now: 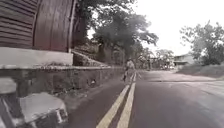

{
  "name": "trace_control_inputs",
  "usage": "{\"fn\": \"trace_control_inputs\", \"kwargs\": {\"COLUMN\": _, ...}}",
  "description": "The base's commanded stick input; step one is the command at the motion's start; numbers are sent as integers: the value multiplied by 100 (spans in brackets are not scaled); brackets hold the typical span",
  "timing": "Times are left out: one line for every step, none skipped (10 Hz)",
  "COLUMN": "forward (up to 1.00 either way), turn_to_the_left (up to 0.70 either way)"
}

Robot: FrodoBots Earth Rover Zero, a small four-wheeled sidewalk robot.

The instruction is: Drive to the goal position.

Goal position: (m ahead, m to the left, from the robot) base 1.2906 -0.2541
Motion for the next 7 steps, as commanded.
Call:
{"fn": "trace_control_inputs", "kwargs": {"forward": 70, "turn_to_the_left": 0}}
{"fn": "trace_control_inputs", "kwargs": {"forward": 70, "turn_to_the_left": 0}}
{"fn": "trace_control_inputs", "kwargs": {"forward": 70, "turn_to_the_left": 0}}
{"fn": "trace_control_inputs", "kwargs": {"forward": 70, "turn_to_the_left": 0}}
{"fn": "trace_control_inputs", "kwargs": {"forward": 70, "turn_to_the_left": 0}}
{"fn": "trace_control_inputs", "kwargs": {"forward": 70, "turn_to_the_left": 2}}
{"fn": "trace_control_inputs", "kwargs": {"forward": 70, "turn_to_the_left": 7}}
